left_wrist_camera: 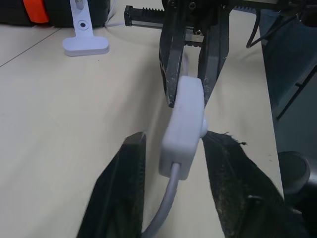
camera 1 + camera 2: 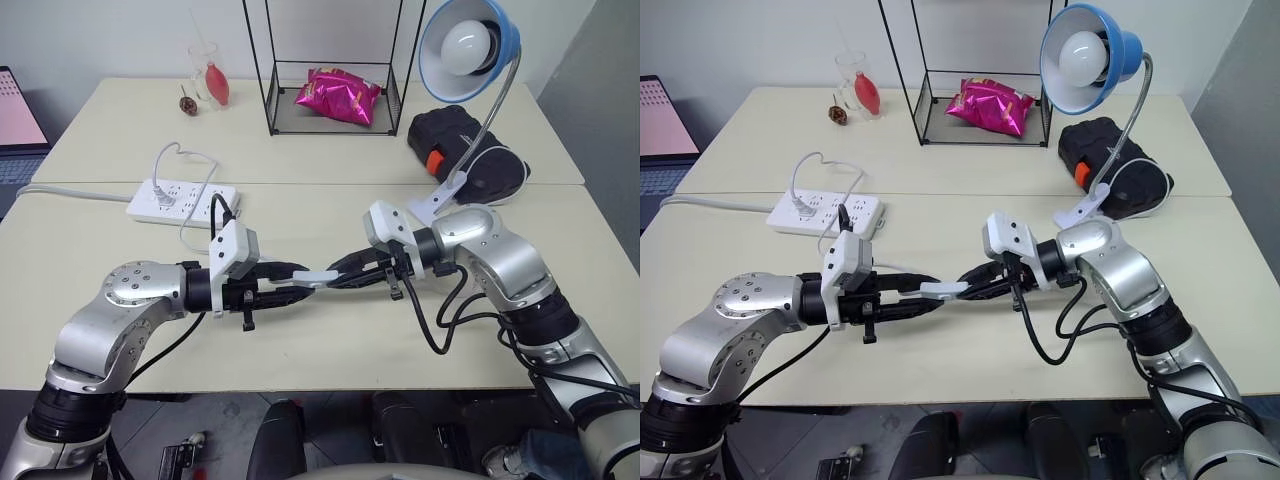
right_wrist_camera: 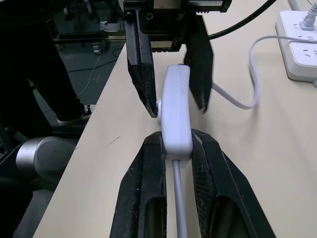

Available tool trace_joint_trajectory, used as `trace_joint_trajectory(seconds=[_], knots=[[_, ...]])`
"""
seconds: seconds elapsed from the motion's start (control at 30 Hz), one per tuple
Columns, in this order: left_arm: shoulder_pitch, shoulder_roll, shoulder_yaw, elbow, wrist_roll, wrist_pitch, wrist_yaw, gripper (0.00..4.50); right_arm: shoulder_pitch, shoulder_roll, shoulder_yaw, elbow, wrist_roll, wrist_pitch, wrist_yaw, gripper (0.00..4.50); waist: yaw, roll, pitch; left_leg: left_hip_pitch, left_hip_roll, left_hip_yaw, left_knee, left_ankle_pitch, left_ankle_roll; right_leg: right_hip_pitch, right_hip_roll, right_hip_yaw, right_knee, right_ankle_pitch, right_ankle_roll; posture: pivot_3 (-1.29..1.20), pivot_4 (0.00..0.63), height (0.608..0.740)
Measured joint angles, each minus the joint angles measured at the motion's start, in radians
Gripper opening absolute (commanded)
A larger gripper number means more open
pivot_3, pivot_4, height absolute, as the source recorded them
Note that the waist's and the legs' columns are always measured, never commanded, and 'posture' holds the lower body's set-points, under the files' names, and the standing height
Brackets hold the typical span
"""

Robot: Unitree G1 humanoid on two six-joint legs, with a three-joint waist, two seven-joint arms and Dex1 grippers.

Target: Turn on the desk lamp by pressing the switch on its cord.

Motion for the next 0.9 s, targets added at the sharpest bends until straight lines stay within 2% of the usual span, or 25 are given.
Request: trace_joint_trajectory(seconds=[0.13, 0.5, 0.57, 0.9], knots=[[-0.002, -0.006, -0.014, 0.004, 0.009, -0.012, -0.007, 0.7, 0.0, -0.009, -0.001, 0.0, -0.002, -0.001, 0.008, 0.35, 0.0, 0.0, 0.0, 0.0, 0.0, 0.0, 0.0, 0.0, 0.0, 0.0, 0.0, 0.0, 0.0, 0.0, 0.0, 0.0, 0.15, 0.74], [-0.007, -0.018, -0.023, 0.02, 0.037, -0.055, -0.01, 0.69, 0.0, -0.013, -0.003, 0.0, -0.012, -0.013, 0.01, 0.35, 0.0, 0.0, 0.0, 0.0, 0.0, 0.0, 0.0, 0.0, 0.0, 0.0, 0.0, 0.0, 0.0, 0.0, 0.0, 0.0, 0.15, 0.74], [-0.006, -0.02, -0.025, 0.02, 0.042, -0.065, -0.01, 1.39, 0.0, -0.013, -0.003, 0.0, -0.014, -0.017, 0.011, 0.35, 0.0, 0.0, 0.0, 0.0, 0.0, 0.0, 0.0, 0.0, 0.0, 0.0, 0.0, 0.0, 0.0, 0.0, 0.0, 0.0, 0.15, 0.74], [-0.004, -0.026, -0.033, 0.053, 0.147, -0.188, -0.002, 3.29, 0.0, -0.003, 0.012, 0.02, -0.025, -0.063, 0.013, 0.35, 0.0, 0.0, 0.0, 0.0, 0.0, 0.0, 0.0, 0.0, 0.0, 0.0, 0.0, 0.0, 0.0, 0.0, 0.0, 0.0, 0.15, 0.74]])
